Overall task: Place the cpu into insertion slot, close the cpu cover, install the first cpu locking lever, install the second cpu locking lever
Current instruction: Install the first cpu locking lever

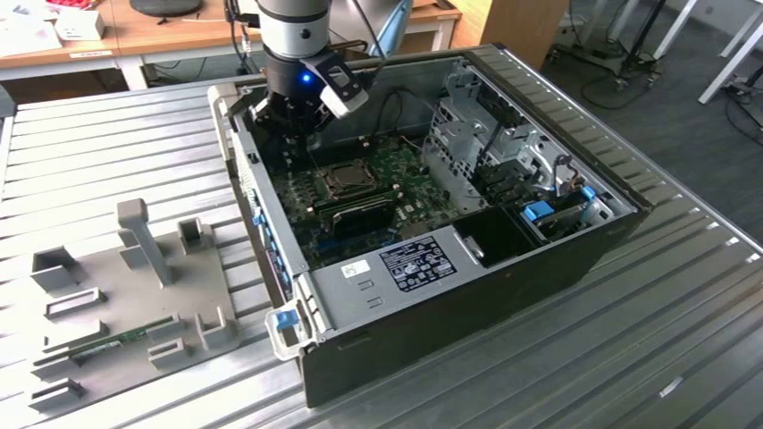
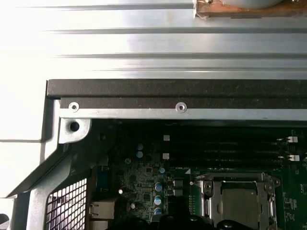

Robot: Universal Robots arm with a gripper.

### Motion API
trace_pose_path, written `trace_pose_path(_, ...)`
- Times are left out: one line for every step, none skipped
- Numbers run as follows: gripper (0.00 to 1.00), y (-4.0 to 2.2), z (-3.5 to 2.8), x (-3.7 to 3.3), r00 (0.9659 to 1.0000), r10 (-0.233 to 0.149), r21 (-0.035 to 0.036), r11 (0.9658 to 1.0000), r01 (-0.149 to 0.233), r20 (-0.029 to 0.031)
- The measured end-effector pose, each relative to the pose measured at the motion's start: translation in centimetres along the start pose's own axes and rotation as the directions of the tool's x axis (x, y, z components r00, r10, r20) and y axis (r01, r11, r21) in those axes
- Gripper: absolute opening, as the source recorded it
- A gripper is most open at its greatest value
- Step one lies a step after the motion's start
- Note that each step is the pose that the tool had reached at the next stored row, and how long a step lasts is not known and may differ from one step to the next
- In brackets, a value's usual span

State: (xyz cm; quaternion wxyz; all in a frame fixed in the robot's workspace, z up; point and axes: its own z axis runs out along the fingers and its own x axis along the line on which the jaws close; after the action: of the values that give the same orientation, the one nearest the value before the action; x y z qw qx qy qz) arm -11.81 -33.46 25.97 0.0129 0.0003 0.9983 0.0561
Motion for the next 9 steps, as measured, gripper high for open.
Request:
trace_pose_path(0.1, 0.0, 0.0, 0.0, 1.0, 0.0, -0.0011, 1.0, 0.0, 0.0)
trace_pose_path(0.1, -0.01, 0.0, 0.0, 1.0, 0.0, -0.0031, 1.0, 0.0, -0.0001)
trace_pose_path(0.1, -0.01, 0.0, 0.0, 1.0, 0.0, -0.0055, 1.0, 0.0, 0.0)
trace_pose_path(0.1, 0.0, 0.0, 0.0, 1.0, 0.0, -0.0069, 1.0, 0.0, 0.0)
trace_pose_path(0.1, 0.0, 0.01, 0.0, 1.0, 0.0, -0.0071, 1.0, 0.0, 0.0001)
trace_pose_path(0.1, 0.0, 0.01, 0.0, 1.0, 0.0, -0.0073, 1.0, 0.0, 0.0001)
trace_pose_path(0.1, 0.0, 0.01, 0.0, 1.0, 0.0, -0.0074, 1.0, 0.0, 0.0)
trace_pose_path(0.1, -0.01, 0.0, 0.0, 1.0, 0.0, -0.0073, 1.0, 0.0, 0.0)
trace_pose_path(0.1, -0.01, 0.0, 0.0, 1.0, 0.0, -0.0074, 1.0, 0.0, 0.0)
